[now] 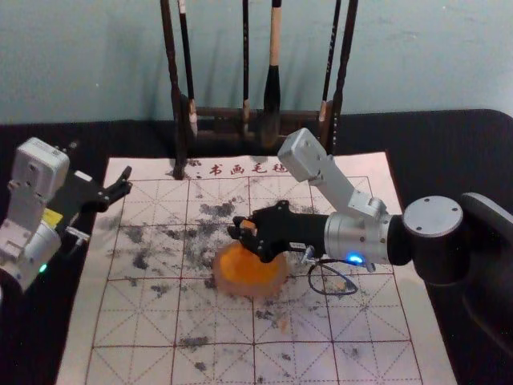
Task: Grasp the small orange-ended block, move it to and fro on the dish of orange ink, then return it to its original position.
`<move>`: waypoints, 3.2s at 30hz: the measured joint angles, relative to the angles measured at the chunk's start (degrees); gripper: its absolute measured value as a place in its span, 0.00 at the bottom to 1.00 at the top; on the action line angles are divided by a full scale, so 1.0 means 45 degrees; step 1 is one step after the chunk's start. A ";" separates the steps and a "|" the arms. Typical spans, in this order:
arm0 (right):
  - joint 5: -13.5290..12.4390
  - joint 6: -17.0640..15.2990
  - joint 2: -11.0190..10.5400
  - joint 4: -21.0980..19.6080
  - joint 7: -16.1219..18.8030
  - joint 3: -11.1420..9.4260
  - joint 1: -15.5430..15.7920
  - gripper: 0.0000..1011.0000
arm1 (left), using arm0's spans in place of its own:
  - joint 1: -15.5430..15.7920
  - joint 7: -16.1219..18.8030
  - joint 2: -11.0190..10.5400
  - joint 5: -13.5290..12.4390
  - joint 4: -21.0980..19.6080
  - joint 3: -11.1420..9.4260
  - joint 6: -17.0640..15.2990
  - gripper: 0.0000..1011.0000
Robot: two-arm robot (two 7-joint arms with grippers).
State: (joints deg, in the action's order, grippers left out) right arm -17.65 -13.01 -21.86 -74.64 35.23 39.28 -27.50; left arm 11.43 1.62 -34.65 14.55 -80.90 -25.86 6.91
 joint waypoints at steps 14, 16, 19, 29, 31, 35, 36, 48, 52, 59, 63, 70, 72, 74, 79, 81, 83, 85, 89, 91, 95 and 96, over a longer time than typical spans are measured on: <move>0.0009 -0.0015 -0.0526 -0.0557 -0.0034 -0.0253 0.0373 0.11 | 0.0000 0.0000 0.0000 0.0000 0.0000 -0.0001 0.0000 0.99; 0.0006 -0.0001 -0.0638 -0.0708 0.0014 -0.0278 0.0456 0.11 | 0.0000 0.0000 0.0000 0.0000 0.0000 0.0000 0.0000 0.99; -0.0007 0.0026 -0.0760 -0.0884 0.0090 -0.0286 0.0557 0.11 | 0.0000 0.0000 0.0000 0.0000 -0.0001 0.0000 0.0000 0.99; -0.0090 0.0032 -0.0996 -0.1298 0.0324 -0.0184 0.0777 0.11 | 0.0001 0.0001 0.0000 0.0000 0.0000 0.0000 0.0000 0.99; -0.0112 0.0032 -0.1012 -0.1357 0.0351 -0.0168 0.0800 0.11 | 0.0001 0.0000 0.0000 0.0000 -0.0001 -0.0001 0.0000 0.99; -0.0169 0.0024 -0.1006 -0.1459 0.0409 -0.0088 0.0826 0.11 | 0.0000 0.0000 0.0000 0.0000 0.0000 0.0000 0.0000 0.99; -0.0169 0.0024 -0.1006 -0.1459 0.0409 -0.0088 0.0826 0.11 | 0.0000 0.0000 0.0000 0.0000 0.0000 0.0000 0.0000 0.99; -0.0236 -0.0013 -0.0636 -0.1158 0.0479 0.0226 0.0615 0.11 | 0.0000 0.0000 0.0001 0.0000 0.0000 -0.0001 0.0000 0.99; -0.0236 -0.0016 -0.0469 -0.0935 0.0467 0.0286 0.0485 0.11 | 0.0001 0.0000 0.0000 0.0000 0.0000 0.0000 0.0000 0.99; -0.0216 -0.0006 -0.0169 -0.0492 0.0335 0.0290 0.0234 0.11 | 0.0000 0.0000 0.0000 0.0000 0.0000 0.0000 0.0000 0.99; -0.0198 0.0006 -0.0061 -0.0291 0.0254 0.0262 0.0130 0.11 | 0.0000 0.0000 0.0000 0.0000 0.0000 0.0000 0.0000 0.99; -0.0151 0.0021 0.0007 -0.0070 0.0095 0.0113 0.0040 0.11 | 0.0000 0.0000 0.0000 0.0000 0.0000 0.0000 0.0000 0.99; -0.0134 0.0021 -0.0023 -0.0056 0.0064 0.0065 0.0040 0.11 | 0.0000 0.0000 0.0000 0.0000 0.0000 0.0000 0.0000 0.99; -0.0122 0.0024 -0.0054 -0.0057 0.0051 0.0036 0.0042 0.11 | 0.0000 0.0000 0.0000 0.0000 -0.0001 0.0000 0.0000 0.99; -0.0101 0.0015 -0.0205 -0.0186 0.0011 -0.0067 0.0135 0.11 | 0.0001 0.0000 0.0000 0.0000 0.0000 0.0000 0.0000 0.99; -0.0100 0.0015 -0.0290 -0.0277 0.0007 -0.0125 0.0192 0.11 | 0.0000 0.0000 0.0000 0.0000 0.0000 0.0000 0.0000 0.99; -0.0106 0.0015 -0.0363 -0.0354 0.0011 -0.0159 0.0239 0.11 | 0.0000 0.0000 0.0000 0.0000 0.0000 0.0000 0.0000 0.99; -0.0114 0.0018 -0.0448 -0.0448 0.0019 -0.0193 0.0290 0.11 | 0.0000 0.0000 0.0000 0.0000 0.0000 0.0000 0.0000 0.99; -0.0145 0.0049 -0.0679 -0.0700 0.0108 -0.0247 0.0451 0.11 | 0.0001 0.0000 0.0000 0.0000 0.0000 0.0000 0.0000 0.99; -0.0169 0.0070 -0.0781 -0.0833 0.0138 -0.0270 0.0530 0.11 | 0.0000 0.0000 0.0000 0.0000 0.0000 0.0000 0.0000 0.99; -0.0216 0.0092 -0.0933 -0.1055 0.0224 -0.0279 0.0667 0.11 | 0.0001 0.0000 0.0000 0.0000 0.0000 0.0000 0.0000 0.99; -0.0226 0.0094 -0.0960 -0.1092 0.0235 -0.0278 0.0695 0.11 | 0.0000 0.0000 0.0000 0.0000 0.0000 0.0000 0.0000 0.99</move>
State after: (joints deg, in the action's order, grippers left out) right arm -18.67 -12.59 -26.18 -79.56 36.29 38.02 -24.37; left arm 11.43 1.62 -34.65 14.55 -80.90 -25.86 6.91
